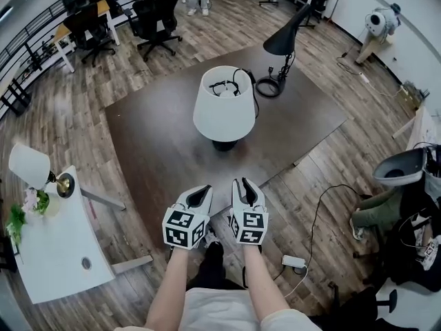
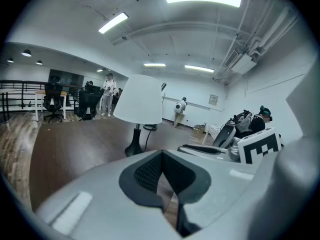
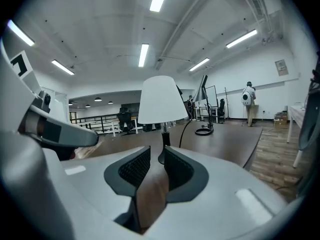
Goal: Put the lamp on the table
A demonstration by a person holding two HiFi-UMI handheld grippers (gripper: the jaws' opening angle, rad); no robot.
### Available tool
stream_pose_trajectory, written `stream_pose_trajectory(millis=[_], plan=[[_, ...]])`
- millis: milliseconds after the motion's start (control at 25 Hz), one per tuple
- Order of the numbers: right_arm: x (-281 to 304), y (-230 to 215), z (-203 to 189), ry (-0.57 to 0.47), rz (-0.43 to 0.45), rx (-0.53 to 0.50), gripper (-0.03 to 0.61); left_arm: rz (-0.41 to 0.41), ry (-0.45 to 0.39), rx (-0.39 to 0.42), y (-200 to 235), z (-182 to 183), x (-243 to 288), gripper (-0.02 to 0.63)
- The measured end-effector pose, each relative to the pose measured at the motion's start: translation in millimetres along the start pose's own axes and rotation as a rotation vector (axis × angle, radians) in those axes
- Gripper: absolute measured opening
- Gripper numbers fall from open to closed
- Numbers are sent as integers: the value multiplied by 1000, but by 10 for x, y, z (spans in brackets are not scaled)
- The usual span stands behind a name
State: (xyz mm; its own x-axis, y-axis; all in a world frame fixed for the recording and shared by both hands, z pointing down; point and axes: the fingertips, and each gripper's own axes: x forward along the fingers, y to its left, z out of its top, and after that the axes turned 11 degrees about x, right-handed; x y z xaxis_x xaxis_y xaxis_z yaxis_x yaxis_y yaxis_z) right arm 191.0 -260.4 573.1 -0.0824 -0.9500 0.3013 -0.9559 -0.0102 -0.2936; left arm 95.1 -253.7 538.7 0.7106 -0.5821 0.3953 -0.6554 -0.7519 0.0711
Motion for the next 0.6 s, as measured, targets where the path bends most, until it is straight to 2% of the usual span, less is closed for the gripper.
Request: stream_pose_trajectory(millis=[200, 360, 600], plan=[[-145, -7, 21, 6, -33, 68, 68, -25, 41, 20, -1, -39, -5, 0], [-269, 35, 29, 15, -48, 93, 31, -25, 40, 10, 19, 33, -99, 0], [-451, 111, 1, 58, -36, 97, 27, -13, 20, 17, -118, 179, -277, 0]])
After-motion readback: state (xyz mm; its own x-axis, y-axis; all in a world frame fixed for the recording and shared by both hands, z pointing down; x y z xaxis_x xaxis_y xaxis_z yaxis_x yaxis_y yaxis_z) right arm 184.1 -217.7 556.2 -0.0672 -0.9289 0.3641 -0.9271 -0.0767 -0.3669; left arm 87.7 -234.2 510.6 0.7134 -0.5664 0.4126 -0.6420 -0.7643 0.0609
